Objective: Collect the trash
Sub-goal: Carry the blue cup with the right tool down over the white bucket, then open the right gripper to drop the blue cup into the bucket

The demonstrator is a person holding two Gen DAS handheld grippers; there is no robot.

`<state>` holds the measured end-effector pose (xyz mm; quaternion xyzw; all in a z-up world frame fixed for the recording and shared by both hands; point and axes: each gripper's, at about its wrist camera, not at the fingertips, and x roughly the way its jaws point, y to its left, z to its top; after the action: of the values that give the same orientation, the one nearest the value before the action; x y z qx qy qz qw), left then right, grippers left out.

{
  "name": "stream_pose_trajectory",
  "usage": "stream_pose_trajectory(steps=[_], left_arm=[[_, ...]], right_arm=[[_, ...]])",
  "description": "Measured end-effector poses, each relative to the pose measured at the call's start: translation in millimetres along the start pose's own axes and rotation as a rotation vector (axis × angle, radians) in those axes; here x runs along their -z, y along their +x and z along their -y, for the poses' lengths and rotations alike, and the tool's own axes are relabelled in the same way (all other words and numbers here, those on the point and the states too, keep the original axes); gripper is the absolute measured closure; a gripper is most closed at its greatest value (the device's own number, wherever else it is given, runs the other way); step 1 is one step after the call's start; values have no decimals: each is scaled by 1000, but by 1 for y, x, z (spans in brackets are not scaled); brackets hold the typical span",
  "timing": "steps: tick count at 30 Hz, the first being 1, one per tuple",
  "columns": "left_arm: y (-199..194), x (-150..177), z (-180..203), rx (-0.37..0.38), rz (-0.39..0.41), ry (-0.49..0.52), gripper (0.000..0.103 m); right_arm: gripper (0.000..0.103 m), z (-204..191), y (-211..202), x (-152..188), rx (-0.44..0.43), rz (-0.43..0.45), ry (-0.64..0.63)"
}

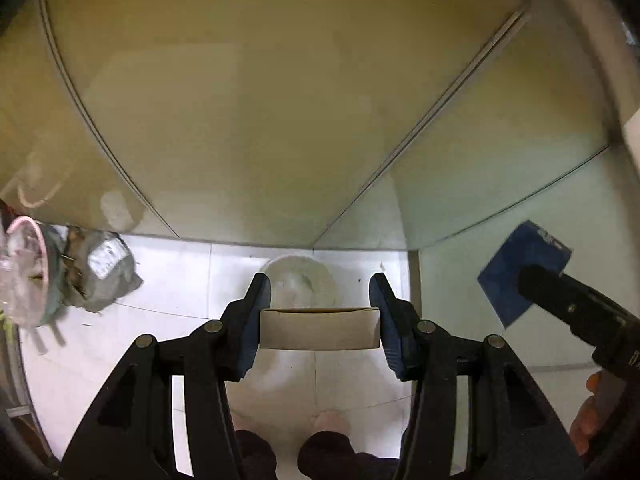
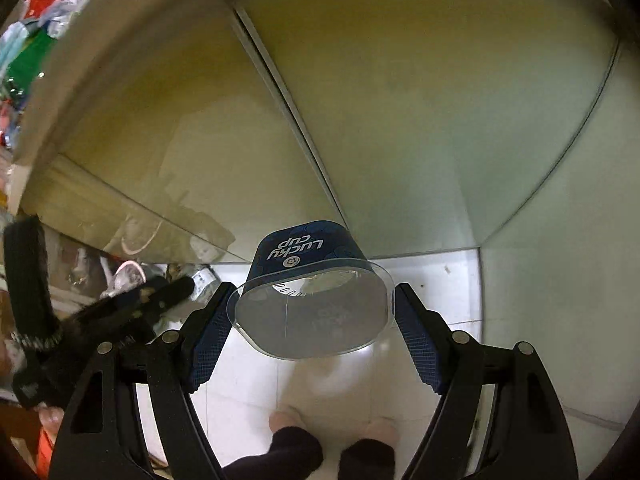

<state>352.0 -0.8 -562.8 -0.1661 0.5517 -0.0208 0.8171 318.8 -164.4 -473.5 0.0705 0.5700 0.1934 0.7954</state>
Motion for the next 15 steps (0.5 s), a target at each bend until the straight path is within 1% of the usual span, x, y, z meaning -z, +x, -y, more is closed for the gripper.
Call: stream_pose_trajectory(steps=[4,6,8,12,15], left_arm=[[62,16,-21,21,-34,13,53],[96,26,-30,32,-45,21,53],[120,33,-37,40,-58,21,53],[165,42,-51,79,-101,-6,53],[183,41,-61,97,-123,-15,53]], right_arm=[[26,11,65,14,-6,-9,-2],[26,15,92,20,-18,-16,-3],[26,20,115,24,-32,-23,-5],[25,25,140,30,-56,-41,-19],[26,27,146,31,-73,-47,-27]])
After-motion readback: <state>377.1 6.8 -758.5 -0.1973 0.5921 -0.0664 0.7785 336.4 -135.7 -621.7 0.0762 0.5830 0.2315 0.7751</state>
